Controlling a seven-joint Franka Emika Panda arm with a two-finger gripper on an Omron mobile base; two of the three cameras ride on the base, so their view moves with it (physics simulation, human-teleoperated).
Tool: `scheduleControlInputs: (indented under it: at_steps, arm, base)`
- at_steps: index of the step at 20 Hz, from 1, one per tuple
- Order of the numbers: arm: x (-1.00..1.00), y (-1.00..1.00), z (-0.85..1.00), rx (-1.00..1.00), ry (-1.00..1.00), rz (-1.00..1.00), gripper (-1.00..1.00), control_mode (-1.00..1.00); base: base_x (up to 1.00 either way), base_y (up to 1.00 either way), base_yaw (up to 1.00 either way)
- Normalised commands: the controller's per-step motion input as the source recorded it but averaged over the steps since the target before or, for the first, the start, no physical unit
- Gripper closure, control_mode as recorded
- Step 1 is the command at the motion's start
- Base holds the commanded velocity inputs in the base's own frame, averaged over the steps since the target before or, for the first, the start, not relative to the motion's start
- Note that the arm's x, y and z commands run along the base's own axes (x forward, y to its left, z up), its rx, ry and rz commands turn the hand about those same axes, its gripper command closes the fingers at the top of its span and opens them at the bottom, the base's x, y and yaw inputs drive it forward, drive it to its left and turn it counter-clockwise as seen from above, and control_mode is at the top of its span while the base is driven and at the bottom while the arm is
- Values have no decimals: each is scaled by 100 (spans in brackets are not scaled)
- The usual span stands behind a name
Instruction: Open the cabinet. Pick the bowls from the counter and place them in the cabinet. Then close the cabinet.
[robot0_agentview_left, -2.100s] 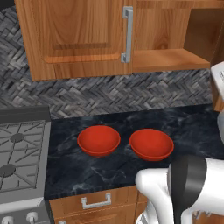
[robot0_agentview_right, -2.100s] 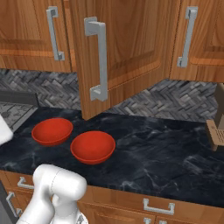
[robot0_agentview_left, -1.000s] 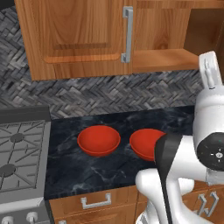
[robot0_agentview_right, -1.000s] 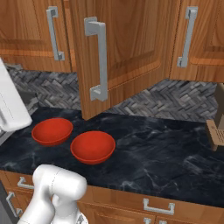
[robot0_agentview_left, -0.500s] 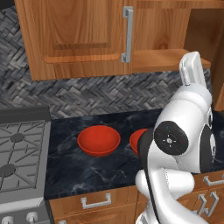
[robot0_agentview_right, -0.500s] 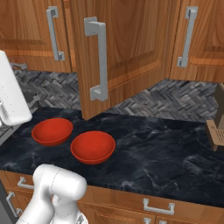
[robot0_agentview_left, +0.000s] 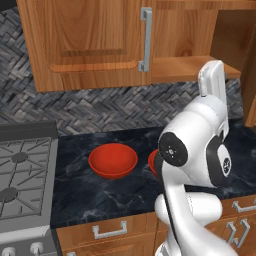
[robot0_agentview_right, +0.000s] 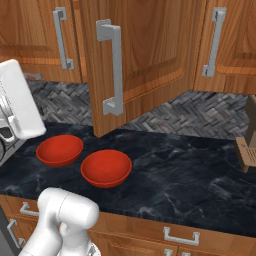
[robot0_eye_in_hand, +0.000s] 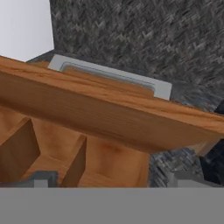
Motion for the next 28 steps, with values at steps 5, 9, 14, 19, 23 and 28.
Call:
scheduleControlInputs:
  at_steps: [5,9,14,19,23,28]
  arm:
    - [14,-25,-19,0,-10,-4,-100,-100]
    - [14,-28,-12,0,-7,-3,-100,-100]
    - [24,-34,-12,0,-6,-3,-100,-100]
    - [27,-35,-8,0,-7,-3,-100,-100]
    - [28,-25,-14,0,-7,-1,-100,-100]
    - [34,-19,-16,0,-6,-2,-100,-100]
  base:
    - [0,0,0]
    - [0,0,0]
    - [0,0,0]
    - [0,0,0]
    - [0,0,0]
    - [0,0,0]
